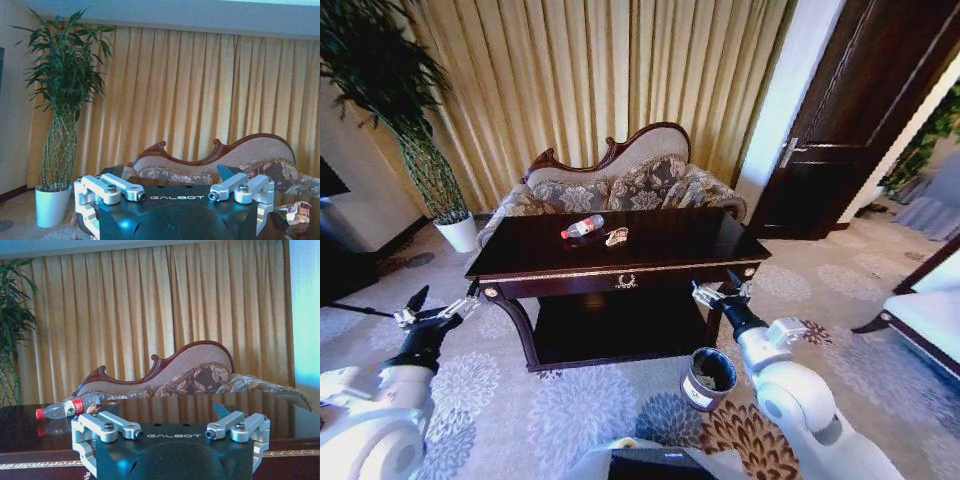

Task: Move to the front of the table and place the trash on the table into the trash bin.

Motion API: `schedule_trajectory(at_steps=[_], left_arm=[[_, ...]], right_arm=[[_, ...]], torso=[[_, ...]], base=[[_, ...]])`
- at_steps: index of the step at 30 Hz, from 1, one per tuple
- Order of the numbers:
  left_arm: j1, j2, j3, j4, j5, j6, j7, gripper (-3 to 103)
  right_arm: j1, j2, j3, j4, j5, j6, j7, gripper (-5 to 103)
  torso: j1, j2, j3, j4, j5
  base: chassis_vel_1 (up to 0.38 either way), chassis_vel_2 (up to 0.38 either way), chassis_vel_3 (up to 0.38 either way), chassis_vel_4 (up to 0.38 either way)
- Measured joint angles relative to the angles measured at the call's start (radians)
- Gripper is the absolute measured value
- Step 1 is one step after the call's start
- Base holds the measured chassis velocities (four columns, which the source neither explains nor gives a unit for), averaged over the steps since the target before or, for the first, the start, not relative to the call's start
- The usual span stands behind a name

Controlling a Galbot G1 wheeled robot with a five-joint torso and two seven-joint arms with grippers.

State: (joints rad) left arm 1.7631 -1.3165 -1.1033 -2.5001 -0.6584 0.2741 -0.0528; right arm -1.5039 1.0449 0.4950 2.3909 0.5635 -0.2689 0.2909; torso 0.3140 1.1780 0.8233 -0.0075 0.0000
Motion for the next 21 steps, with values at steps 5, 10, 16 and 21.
schedule_trajectory(at_steps=[5,10,16,21], left_arm=[[0.000,-0.001,0.002,0.000,0.000,0.000,0.000,100],[0.004,0.000,-0.002,0.000,0.001,0.000,0.000,100],[0.009,-0.001,-0.004,0.000,0.001,-0.001,0.000,100],[0.007,-0.003,0.001,0.000,0.003,-0.002,0.000,100]], right_arm=[[0.000,0.001,-0.004,-0.003,0.001,0.000,-0.004,100],[-0.004,0.007,-0.010,-0.006,-0.002,0.000,-0.027,100],[-0.010,0.008,-0.015,-0.005,-0.004,0.000,-0.036,100],[-0.016,0.008,-0.017,-0.003,-0.005,0.001,-0.038,100]], torso=[[0.000,0.000,0.000,0.0000,0.0000],[0.000,0.000,0.000,0.0000,0.0000],[0.000,0.000,0.000,-0.0002,0.0000],[0.000,0.000,0.000,-0.0001,-0.0001]], base=[[-0.085,0.065,0.089,-0.082],[-0.089,0.096,0.107,-0.086],[-0.079,0.087,0.087,-0.090],[-0.086,0.078,0.071,-0.083]])
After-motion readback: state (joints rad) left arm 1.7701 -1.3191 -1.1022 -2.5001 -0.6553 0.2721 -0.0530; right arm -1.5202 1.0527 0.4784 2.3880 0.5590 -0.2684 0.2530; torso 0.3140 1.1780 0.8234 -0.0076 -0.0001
